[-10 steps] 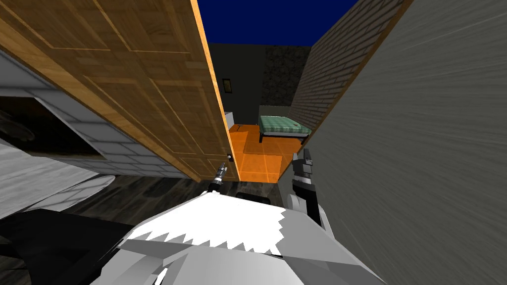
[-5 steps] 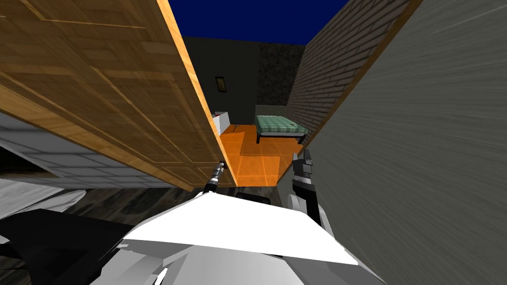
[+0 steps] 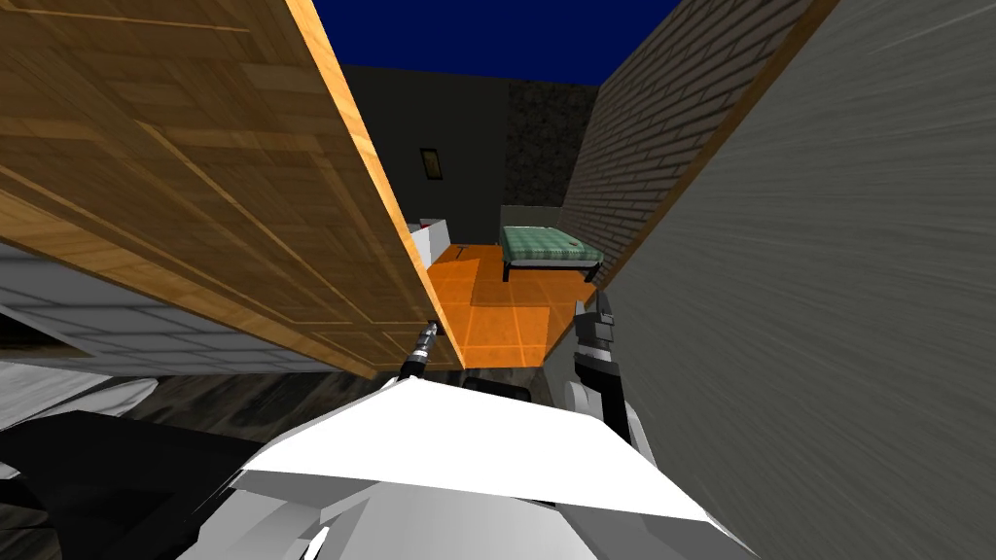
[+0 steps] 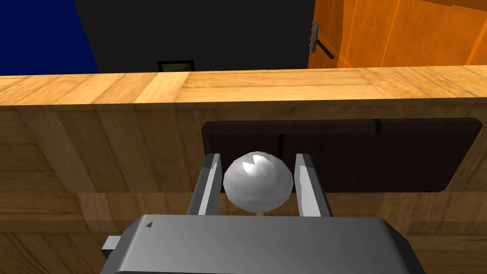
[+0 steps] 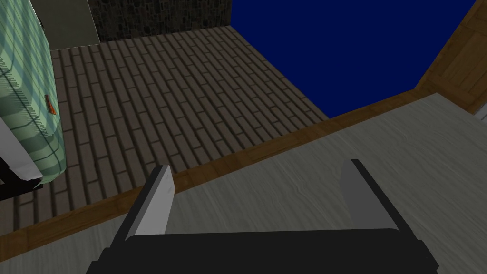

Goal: Pull the door open

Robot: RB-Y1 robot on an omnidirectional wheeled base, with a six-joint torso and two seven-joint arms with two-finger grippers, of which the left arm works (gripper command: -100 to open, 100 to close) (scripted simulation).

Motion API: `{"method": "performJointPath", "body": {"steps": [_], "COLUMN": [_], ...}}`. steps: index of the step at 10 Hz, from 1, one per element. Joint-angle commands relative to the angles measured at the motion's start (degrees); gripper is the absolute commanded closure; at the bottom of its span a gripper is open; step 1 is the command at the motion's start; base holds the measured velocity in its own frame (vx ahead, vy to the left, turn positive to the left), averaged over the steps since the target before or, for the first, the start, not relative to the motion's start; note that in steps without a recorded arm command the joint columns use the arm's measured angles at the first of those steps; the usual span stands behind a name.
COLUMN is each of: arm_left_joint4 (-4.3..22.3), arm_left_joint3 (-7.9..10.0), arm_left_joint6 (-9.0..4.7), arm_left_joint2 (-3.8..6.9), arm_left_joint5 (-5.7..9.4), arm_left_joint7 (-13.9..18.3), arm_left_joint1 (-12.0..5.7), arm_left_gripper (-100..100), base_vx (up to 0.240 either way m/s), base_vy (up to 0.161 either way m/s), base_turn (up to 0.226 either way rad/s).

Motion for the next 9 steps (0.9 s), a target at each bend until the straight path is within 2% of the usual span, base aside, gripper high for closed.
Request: {"method": "performJointPath", "body": {"steps": [1,3,9], "arm_left_joint4": [-0.1,-0.1,-0.4], "arm_left_joint3": [0.05,0.05,-2.72], "arm_left_joint6": [-0.11,-0.11,-4.1], "arm_left_joint2": [0.03,0.03,3.2], "arm_left_joint5": [0.03,0.03,-1.34], "arm_left_joint7": [0.0,0.0,4.0], "arm_left_joint1": [-0.02,-0.02,3.42], "arm_left_gripper": [100,100,100], "base_vx": [-0.008,0.0,-0.185], "base_vy": [0.003,0.0,0.042], "base_turn": [-0.003,0.0,-0.132]}}
